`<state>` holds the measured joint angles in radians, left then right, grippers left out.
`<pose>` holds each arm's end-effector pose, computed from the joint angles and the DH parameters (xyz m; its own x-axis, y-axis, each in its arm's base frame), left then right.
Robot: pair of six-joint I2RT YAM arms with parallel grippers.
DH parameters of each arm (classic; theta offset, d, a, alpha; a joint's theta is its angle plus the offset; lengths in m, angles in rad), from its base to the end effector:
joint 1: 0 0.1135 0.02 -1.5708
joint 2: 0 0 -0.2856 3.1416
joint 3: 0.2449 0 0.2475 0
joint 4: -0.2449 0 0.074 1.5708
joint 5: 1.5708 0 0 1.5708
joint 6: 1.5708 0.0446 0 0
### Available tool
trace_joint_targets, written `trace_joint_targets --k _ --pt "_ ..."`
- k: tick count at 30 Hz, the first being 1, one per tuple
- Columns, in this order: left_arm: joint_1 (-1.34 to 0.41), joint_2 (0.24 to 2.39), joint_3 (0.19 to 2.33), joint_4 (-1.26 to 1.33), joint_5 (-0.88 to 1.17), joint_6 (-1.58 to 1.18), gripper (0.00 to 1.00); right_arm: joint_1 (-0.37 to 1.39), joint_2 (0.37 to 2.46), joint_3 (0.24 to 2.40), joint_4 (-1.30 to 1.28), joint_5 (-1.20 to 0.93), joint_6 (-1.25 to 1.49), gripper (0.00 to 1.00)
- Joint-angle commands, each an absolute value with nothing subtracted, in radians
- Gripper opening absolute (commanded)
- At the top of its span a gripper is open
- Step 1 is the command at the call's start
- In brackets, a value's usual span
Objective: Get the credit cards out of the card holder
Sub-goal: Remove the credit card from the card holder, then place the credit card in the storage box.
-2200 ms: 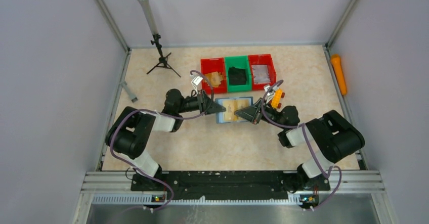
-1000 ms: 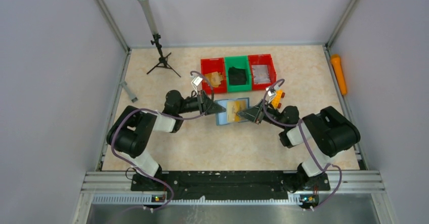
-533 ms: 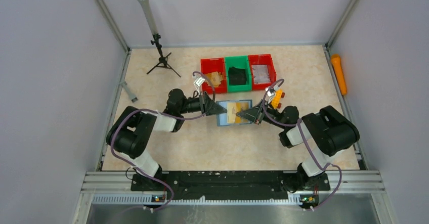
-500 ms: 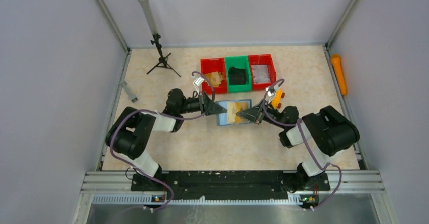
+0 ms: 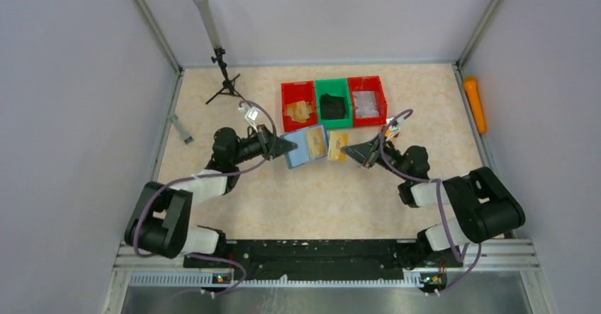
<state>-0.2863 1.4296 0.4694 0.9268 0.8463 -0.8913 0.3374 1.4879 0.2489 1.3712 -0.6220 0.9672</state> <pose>0.2497 -0.1083 0.2305 -0.7242 -0.3242 -0.6086 0.5439 0.2740 -0.7932 0.2184 0.1042 0.2052 -0.5996 0.4987 -0.6259 -0.5645 0.2908 0.7725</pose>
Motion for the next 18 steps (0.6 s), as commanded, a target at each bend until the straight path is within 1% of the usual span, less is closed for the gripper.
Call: trace_joint_targets --k 1,4,5,7,9,11,15,18 --pt "-0.275 1.184 0.466 0.623 0.642 -0.678 0.00 0.333 1.365 0.335 1.074 -0.553 0.813 0.00" --pt "-0.275 1.004 0.443 0.420 0.411 -0.634 0.00 0.365 1.288 0.419 0.818 -0.444 0.683 0.00" --pt "-0.274 0.940 0.422 0.402 0.326 -0.632 0.00 0.383 1.272 0.452 0.740 -0.406 0.633 0.00" --pt "-0.275 0.863 0.387 0.385 0.234 -0.639 0.00 0.430 1.261 0.525 0.616 -0.321 0.551 0.00" --pt "-0.275 0.812 0.367 0.367 0.169 -0.642 0.00 0.467 1.275 0.595 0.521 -0.261 0.486 0.00" --pt "-0.274 0.780 0.361 0.339 0.126 -0.643 0.00 0.488 1.310 0.669 0.467 -0.243 0.434 0.00" --pt "-0.275 0.750 0.367 0.301 0.092 -0.630 0.00 0.520 1.435 0.872 0.301 -0.225 0.328 0.00" --pt "-0.275 0.708 0.365 0.258 0.027 -0.631 0.00 0.545 1.538 1.043 0.159 -0.196 0.246 0.00"
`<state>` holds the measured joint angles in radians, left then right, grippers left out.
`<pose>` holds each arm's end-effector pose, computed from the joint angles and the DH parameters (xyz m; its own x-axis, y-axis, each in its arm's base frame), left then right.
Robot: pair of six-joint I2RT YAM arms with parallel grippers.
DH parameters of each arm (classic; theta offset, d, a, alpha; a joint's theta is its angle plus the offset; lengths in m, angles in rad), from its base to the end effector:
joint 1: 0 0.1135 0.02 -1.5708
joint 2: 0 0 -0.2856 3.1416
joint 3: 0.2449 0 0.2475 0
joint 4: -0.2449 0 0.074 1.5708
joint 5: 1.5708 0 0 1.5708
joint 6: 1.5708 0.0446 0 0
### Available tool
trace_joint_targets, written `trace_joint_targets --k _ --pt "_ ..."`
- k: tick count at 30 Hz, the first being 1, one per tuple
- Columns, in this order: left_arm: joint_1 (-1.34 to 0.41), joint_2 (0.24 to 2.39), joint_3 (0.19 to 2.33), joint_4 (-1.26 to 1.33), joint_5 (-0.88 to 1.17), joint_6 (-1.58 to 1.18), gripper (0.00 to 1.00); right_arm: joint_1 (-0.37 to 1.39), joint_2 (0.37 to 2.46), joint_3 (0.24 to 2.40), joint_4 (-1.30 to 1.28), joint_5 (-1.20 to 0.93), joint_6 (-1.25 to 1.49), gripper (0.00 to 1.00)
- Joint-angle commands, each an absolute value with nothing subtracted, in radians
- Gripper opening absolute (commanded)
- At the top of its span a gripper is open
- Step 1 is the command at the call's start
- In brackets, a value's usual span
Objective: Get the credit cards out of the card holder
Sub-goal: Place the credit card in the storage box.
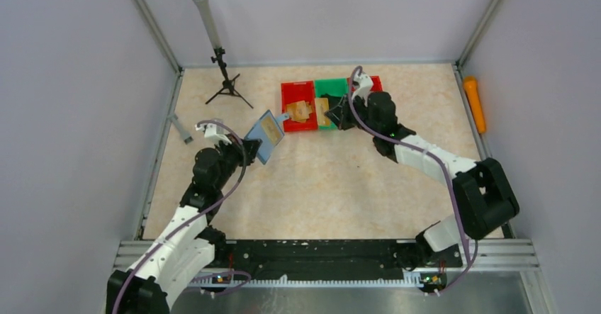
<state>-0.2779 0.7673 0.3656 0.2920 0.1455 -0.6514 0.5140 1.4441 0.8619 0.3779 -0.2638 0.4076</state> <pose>0.1678 -0.0546 0.2602 -0.3323 -0.5290 -0.7808 0.2622 0.7434 -0.6153 0.2835 0.1734 0.2912 -0.4385 0.1919 -0.8780 -0.5698 0.6961 0.4367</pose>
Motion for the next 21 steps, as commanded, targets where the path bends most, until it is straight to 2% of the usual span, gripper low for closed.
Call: trace_joint_targets --k 1,8,14,18,21 --pt "-0.275 0.689 0.360 0.250 -0.007 -0.634 0.00 0.552 1.577 1.113 0.126 -0.186 0.225 0.00" --pt "-0.275 0.586 0.299 0.243 -0.186 -0.701 0.00 0.597 1.806 1.403 -0.041 -0.072 0.061 0.00" --pt "-0.274 0.599 0.298 0.246 -0.195 -0.717 0.00 0.659 1.872 1.439 0.101 0.059 -0.219 0.00" --pt "-0.275 0.604 0.298 0.242 -0.193 -0.718 0.00 0.660 1.914 1.481 0.145 0.028 -0.295 0.00" --pt "-0.274 0.594 0.295 0.243 -0.199 -0.716 0.00 0.660 1.943 1.511 0.160 -0.073 -0.386 0.00"
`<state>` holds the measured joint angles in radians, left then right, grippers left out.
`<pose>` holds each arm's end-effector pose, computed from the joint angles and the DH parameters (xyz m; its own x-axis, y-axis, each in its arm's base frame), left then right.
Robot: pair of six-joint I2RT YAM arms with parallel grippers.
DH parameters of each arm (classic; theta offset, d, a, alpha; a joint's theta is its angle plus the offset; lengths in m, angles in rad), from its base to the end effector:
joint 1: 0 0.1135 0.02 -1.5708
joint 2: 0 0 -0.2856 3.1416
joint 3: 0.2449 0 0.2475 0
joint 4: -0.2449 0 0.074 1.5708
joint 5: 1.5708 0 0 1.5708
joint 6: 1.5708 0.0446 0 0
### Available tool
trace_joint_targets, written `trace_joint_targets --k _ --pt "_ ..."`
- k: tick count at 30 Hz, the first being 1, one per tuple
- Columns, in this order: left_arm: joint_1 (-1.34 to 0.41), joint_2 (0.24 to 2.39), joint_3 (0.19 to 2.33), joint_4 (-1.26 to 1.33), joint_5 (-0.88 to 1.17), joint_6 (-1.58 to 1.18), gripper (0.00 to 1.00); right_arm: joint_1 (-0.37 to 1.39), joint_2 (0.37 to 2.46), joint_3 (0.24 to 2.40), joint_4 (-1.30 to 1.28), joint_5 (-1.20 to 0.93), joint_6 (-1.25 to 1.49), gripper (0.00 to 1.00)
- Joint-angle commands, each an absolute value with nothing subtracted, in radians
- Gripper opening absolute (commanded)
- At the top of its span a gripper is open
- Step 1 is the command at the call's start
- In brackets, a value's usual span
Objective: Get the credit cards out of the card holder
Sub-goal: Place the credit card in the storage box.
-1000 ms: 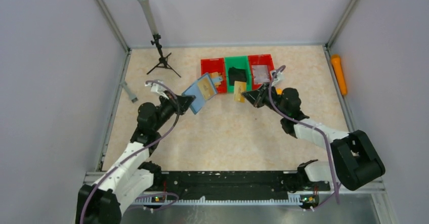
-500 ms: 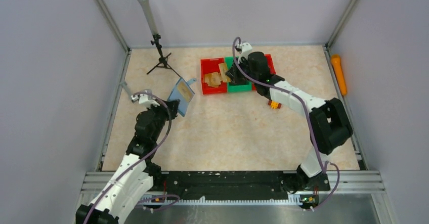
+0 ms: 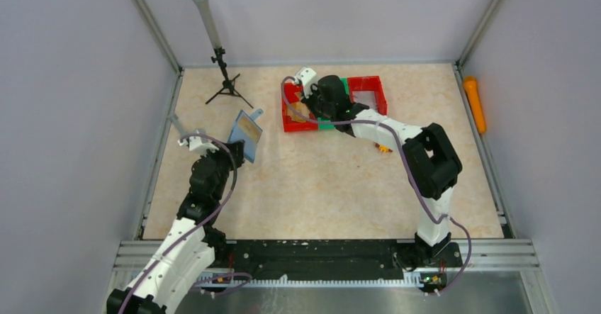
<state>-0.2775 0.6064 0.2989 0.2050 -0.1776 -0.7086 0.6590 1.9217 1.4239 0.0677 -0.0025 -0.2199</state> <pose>0.1461 -0.0334 0.2487 -0.1402 -0.6261 -0.7671 0.0124 0.7735 -0.6336 0.3680 0.2852 0.2703 -0.1878 -0.4213 -0.8873 -0.6712 0.7145 -0.1972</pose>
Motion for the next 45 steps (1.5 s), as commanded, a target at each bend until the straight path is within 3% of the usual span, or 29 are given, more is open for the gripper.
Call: trace_joint_targets --k 1,11,28,42,45 --pt "-0.275 0.592 0.292 0.245 -0.200 -0.715 0.00 0.660 1.948 1.510 0.180 -0.091 -0.415 0.00" --pt "-0.275 0.587 0.296 0.227 -0.215 -0.725 0.00 0.663 2.077 1.647 0.192 -0.066 -0.638 0.00" --pt "-0.274 0.588 0.295 0.230 -0.209 -0.725 0.00 0.716 2.176 1.549 0.298 0.075 -0.954 0.00" --pt "-0.274 0.582 0.295 0.234 -0.199 -0.718 0.00 0.759 2.250 1.580 0.205 0.162 -1.119 0.00" --pt "-0.275 0.582 0.292 0.238 -0.197 -0.715 0.00 0.762 2.259 1.608 0.174 0.154 -1.092 0.10"
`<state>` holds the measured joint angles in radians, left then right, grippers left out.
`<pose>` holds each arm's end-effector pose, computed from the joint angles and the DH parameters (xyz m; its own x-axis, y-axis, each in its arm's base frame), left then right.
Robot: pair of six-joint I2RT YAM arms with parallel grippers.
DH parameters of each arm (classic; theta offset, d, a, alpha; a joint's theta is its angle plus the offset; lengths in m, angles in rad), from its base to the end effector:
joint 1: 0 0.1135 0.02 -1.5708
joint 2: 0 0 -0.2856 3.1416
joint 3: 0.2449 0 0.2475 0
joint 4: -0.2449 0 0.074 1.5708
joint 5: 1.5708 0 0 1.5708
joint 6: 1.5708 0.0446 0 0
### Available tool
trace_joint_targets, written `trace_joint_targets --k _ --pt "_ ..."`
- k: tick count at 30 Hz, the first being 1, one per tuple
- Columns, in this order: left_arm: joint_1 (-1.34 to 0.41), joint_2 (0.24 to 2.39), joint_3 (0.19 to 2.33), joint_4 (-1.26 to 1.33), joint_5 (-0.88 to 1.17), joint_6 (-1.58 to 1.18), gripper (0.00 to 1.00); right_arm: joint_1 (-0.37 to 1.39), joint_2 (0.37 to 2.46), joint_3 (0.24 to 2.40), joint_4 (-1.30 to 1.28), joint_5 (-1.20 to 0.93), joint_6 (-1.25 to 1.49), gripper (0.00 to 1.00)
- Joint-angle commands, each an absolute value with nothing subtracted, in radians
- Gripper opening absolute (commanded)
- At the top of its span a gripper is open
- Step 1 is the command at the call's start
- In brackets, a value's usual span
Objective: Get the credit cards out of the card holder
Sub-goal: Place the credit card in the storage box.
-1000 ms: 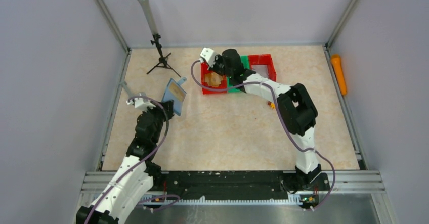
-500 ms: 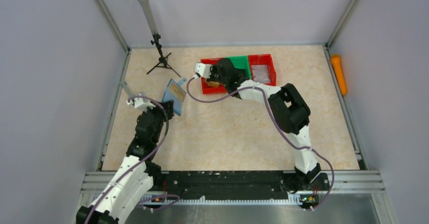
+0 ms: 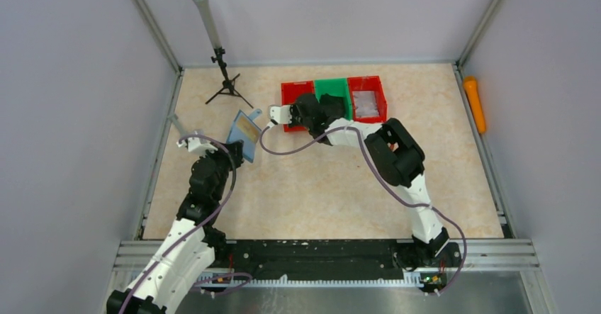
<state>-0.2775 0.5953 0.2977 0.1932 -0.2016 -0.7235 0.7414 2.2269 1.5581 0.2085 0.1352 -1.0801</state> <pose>0.1445 -0.0319 0.2484 -0.1260 -0.6385 -0.7592 -0.0087 0.7660 -0.6428 0.3918 0.3506 0.1855 0.3573 -0.8579 -0.3694 -0.5623 0.1182 -0.8184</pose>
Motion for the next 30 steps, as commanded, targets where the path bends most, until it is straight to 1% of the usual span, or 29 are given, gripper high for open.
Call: trace_joint_targets --k 1,3,5,8,14,17,19,21,22,23,24,26,28,30 --pt "-0.275 0.581 0.290 0.240 -0.198 -0.715 0.00 0.763 2.255 1.616 0.164 0.142 -1.078 0.14" --pt "-0.275 0.583 0.290 0.240 -0.199 -0.713 0.00 0.764 2.242 1.623 0.155 0.118 -1.050 0.21" --pt "-0.275 0.584 0.292 0.240 -0.199 -0.711 0.00 0.766 2.214 1.621 0.152 0.102 -1.031 0.25" --pt "-0.275 0.584 0.291 0.243 -0.195 -0.712 0.00 0.776 2.165 1.589 0.175 0.112 -1.011 0.28" --pt "-0.275 0.598 0.295 0.249 -0.169 -0.710 0.00 0.781 1.994 1.480 0.226 0.111 -0.888 0.31" --pt "-0.275 0.605 0.290 0.263 -0.154 -0.699 0.00 0.787 1.901 1.423 0.233 0.101 -0.800 0.41" --pt "-0.275 0.612 0.283 0.280 -0.142 -0.687 0.02 0.798 1.834 1.392 0.224 0.104 -0.742 0.43" --pt "-0.275 0.615 0.273 0.303 -0.129 -0.681 0.03 0.814 1.781 1.345 0.284 0.171 -0.638 0.47" --pt "-0.275 0.618 0.269 0.314 -0.124 -0.681 0.03 0.827 1.759 1.323 0.311 0.223 -0.584 0.51" --pt "-0.275 0.621 0.264 0.329 -0.118 -0.681 0.03 0.832 1.737 1.310 0.305 0.249 -0.544 0.60" --pt "-0.275 0.625 0.261 0.343 -0.108 -0.679 0.03 0.836 1.719 1.315 0.263 0.254 -0.511 0.71" --pt "-0.275 0.638 0.253 0.379 -0.070 -0.672 0.05 0.841 1.694 1.347 0.165 0.296 -0.385 0.82" --pt "-0.275 0.661 0.248 0.417 -0.030 -0.672 0.06 0.842 1.679 1.381 0.045 0.343 -0.256 0.83" --pt "-0.274 0.694 0.250 0.447 0.023 -0.678 0.07 0.842 1.644 1.364 0.004 0.364 -0.148 0.84"
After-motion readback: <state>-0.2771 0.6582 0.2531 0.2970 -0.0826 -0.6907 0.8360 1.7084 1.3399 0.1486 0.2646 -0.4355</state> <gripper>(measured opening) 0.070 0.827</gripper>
